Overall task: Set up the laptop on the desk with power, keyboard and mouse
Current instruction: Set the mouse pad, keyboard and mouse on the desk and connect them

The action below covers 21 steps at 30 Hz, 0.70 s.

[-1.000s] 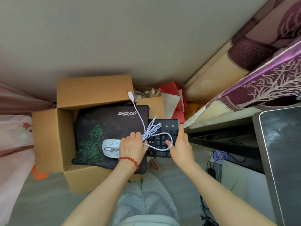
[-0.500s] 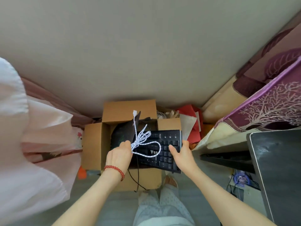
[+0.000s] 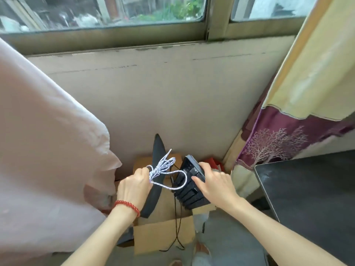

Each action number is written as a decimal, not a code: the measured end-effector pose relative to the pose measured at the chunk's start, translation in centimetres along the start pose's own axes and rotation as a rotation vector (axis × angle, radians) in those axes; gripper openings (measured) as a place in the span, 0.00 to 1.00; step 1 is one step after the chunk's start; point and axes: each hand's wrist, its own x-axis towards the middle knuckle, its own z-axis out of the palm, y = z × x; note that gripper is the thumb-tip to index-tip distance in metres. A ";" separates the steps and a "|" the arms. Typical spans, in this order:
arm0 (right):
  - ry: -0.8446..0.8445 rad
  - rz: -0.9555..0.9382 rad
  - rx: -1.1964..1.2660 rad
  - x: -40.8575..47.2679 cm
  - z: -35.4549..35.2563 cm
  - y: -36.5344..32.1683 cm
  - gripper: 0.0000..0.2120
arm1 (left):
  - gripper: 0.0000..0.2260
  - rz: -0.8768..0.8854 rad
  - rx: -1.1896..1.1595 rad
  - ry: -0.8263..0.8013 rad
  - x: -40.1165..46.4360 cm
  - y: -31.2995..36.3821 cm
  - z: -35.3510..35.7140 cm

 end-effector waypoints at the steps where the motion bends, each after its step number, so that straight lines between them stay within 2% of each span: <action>1: 0.025 0.014 -0.013 -0.8 -2.1 -0.2 0.23 | 0.16 0.041 -0.011 0.034 -0.1 0.5 -1.3; 3: 0.085 0.096 -0.009 -2.9 -6.8 -0.3 0.23 | 0.16 0.138 -0.021 0.078 -0.3 2.3 -3.9; 7: 0.218 0.259 0.149 -8.4 -15.0 0.2 0.21 | 0.14 0.307 -0.051 0.178 -0.2 7.6 -8.4; 12: 0.388 0.445 0.289 -16.9 -21.6 1.0 0.20 | 0.13 0.486 -0.090 0.307 -0.8 14.4 -12.9; 16: 0.592 0.599 0.339 -26.3 -25.4 2.6 0.17 | 0.13 0.654 -0.055 0.327 -3.6 21.5 -15.6; 19: 0.737 0.698 0.397 -34.1 -26.6 3.9 0.15 | 0.08 0.790 -0.113 0.281 -6.7 27.0 -16.1; 21: 0.831 0.735 0.441 -39.3 -26.9 4.7 0.11 | 0.07 0.849 -0.125 0.259 -9.0 30.4 -15.5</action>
